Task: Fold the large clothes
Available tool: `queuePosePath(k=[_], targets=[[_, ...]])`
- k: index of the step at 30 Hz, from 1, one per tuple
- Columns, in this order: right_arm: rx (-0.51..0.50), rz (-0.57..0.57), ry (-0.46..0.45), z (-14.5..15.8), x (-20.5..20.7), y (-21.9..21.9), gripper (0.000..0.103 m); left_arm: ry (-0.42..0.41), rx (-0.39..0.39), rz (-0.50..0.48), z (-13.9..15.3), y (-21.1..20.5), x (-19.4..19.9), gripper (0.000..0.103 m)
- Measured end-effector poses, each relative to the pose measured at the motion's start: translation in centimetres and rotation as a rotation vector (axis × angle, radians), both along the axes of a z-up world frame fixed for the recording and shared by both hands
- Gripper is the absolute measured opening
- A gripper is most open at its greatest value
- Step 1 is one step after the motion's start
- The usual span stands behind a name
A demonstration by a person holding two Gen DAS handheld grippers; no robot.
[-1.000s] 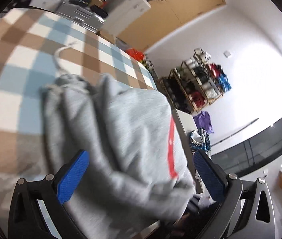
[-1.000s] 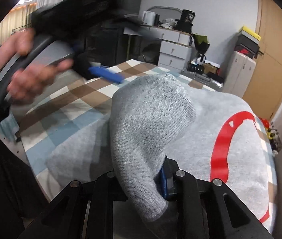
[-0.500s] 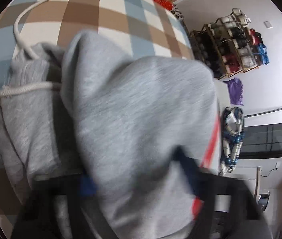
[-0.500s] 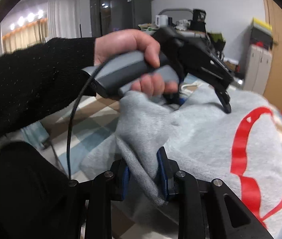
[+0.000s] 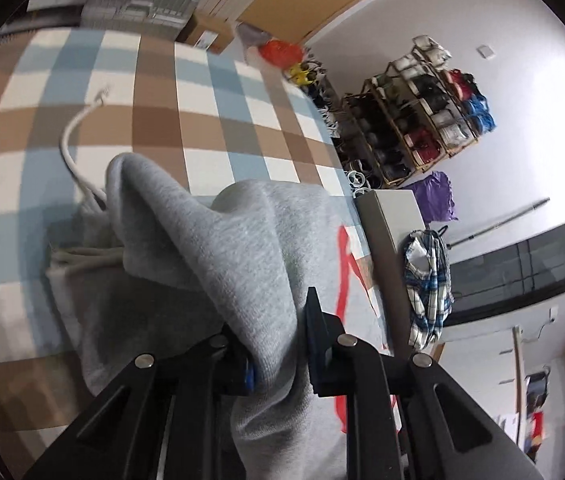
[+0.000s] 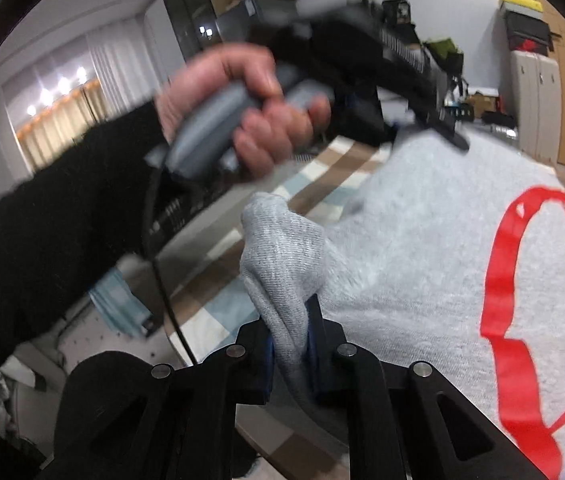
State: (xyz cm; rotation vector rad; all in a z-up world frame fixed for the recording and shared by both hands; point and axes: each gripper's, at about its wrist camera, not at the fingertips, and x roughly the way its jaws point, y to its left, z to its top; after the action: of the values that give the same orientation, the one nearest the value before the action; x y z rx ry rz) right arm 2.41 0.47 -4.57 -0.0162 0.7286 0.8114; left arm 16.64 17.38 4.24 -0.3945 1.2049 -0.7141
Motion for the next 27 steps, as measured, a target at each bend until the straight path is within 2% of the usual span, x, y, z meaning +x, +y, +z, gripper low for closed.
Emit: queuePosePath(k=[3, 5, 7, 9, 10, 12, 14, 17, 18, 19, 20, 23, 25, 26, 27], targets=[[-0.077, -0.012, 0.063, -2.1, 0.7, 2.7, 0.016, 0.003, 0.019, 0.022, -1.7, 1.2, 0.3, 0.013], [-0.103, -0.024, 0.116, -3.7, 1.6, 3.5, 0.017, 0.038, 0.027, 0.055, -4.2, 2.3, 0.7, 0.013], [-0.136, -0.039, 0.21, -5.5, 2.8, 4.1, 0.021, 0.084, 0.005, 0.083, -6.7, 3.5, 0.9, 0.013], [-0.132, -0.043, 0.225, -5.9, 2.7, 4.1, 0.025, 0.12, -0.031, 0.108, -8.5, 4.4, 1.0, 0.013], [-0.118, -0.03, 0.229, -5.6, 2.4, 4.0, 0.042, 0.124, -0.044, 0.112, -9.2, 4.5, 1.1, 0.013], [-0.053, 0.031, 0.278, -5.0, 2.4, 3.4, 0.065, 0.13, -0.086, 0.115, -10.1, 4.3, 1.2, 0.013], [0.006, 0.086, 0.285, -3.6, 1.4, 2.6, 0.066, 0.126, -0.1, 0.11, -10.2, 4.4, 1.3, 0.013], [0.083, 0.115, 0.256, -0.4, 0.6, -0.4, 0.066, 0.131, -0.118, 0.107, -10.3, 4.6, 1.4, 0.013], [0.131, 0.102, 0.242, 0.7, 0.5, -2.0, 0.069, 0.134, -0.118, 0.105, -10.3, 5.0, 1.2, 0.013], [0.186, 0.063, 0.222, 1.9, 0.7, -4.3, 0.078, 0.139, -0.122, 0.104, -10.2, 5.0, 1.3, 0.013], [0.217, 0.017, 0.204, 2.8, 1.1, -6.1, 0.082, 0.14, -0.12, 0.103, -9.9, 5.5, 1.3, 0.013], [0.239, -0.152, 0.169, 4.5, 2.9, -11.1, 0.084, 0.143, -0.112, 0.12, -9.1, 6.0, 1.0, 0.014], [0.235, -0.195, 0.214, 3.6, 5.0, -13.2, 0.084, 0.145, -0.106, 0.131, -8.6, 6.5, 0.4, 0.014], [0.233, -0.189, 0.292, 2.2, 6.1, -13.6, 0.084, 0.135, -0.095, 0.151, -8.1, 6.8, -0.1, 0.014], [0.273, -0.184, 0.352, 0.7, 6.7, -14.1, 0.084, 0.124, -0.084, 0.169, -7.8, 7.2, -0.4, 0.014]])
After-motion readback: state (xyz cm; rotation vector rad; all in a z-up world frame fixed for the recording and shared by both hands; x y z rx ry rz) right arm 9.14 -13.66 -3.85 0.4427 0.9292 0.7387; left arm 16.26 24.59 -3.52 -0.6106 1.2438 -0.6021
